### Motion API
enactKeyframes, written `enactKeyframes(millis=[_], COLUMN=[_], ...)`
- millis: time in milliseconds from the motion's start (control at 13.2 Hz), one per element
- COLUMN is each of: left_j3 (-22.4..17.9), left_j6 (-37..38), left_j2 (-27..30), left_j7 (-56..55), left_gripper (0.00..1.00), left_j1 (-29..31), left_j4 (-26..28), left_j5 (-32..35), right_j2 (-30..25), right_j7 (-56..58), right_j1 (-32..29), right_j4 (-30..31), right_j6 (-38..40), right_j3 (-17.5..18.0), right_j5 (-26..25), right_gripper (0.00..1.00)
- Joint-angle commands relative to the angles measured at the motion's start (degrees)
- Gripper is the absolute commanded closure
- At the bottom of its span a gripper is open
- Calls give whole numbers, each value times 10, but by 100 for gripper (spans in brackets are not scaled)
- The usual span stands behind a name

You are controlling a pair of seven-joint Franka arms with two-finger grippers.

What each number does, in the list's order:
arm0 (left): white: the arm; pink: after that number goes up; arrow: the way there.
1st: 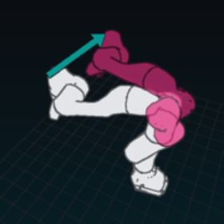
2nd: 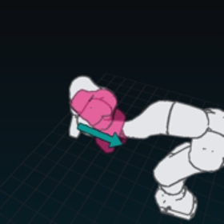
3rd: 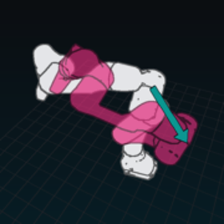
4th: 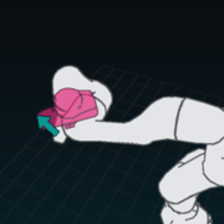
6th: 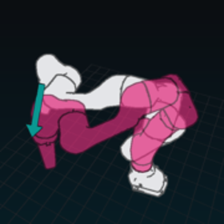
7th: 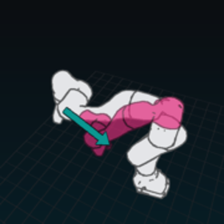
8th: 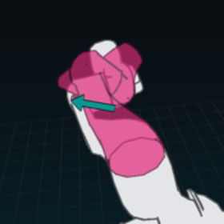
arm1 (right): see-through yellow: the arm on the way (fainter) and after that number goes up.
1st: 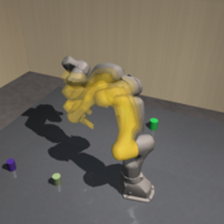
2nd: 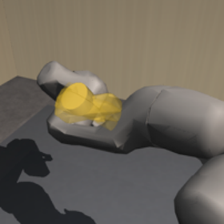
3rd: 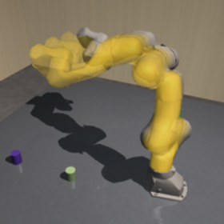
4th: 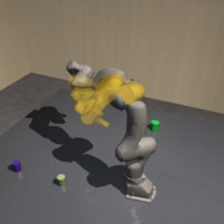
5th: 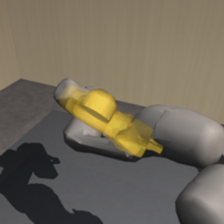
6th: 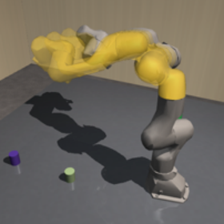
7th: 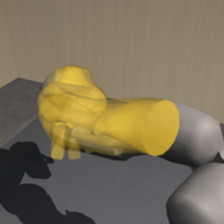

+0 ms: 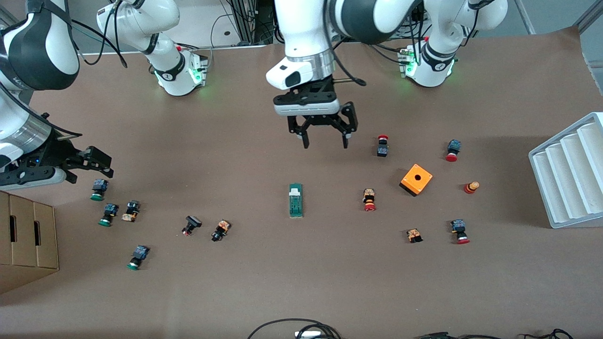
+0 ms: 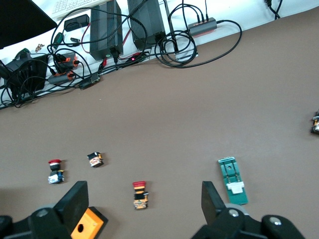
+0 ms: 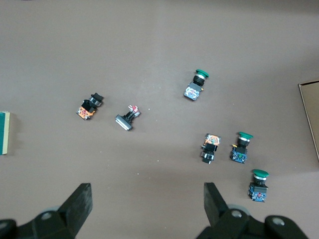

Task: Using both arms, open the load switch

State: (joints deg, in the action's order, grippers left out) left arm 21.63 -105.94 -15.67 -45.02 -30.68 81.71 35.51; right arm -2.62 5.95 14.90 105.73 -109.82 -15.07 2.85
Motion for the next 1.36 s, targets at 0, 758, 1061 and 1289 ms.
enactKeyframes(millis=[0, 758, 1061, 1289], left_j3=[-31, -93, -93, -93], left_j6=[-5, 26, 40, 50], left_j2=[31, 59, 68, 76], left_j7=[77, 201, 228, 232], left_gripper=[0, 0, 0, 0], left_j1=[6, 82, 126, 170], left_j4=[6, -32, -32, -32], left_j5=[-49, -136, -183, -232], right_j2=[7, 11, 9, 4], right_j7=[4, 4, 2, -3], right_j1=[5, 1, 5, 3], right_j4=[-3, -4, -5, -9], right_j6=[-7, -9, -7, -1], right_j3=[-4, -4, -2, -3], right_j5=[-17, -18, -19, -18], right_gripper=[0, 0, 0, 0])
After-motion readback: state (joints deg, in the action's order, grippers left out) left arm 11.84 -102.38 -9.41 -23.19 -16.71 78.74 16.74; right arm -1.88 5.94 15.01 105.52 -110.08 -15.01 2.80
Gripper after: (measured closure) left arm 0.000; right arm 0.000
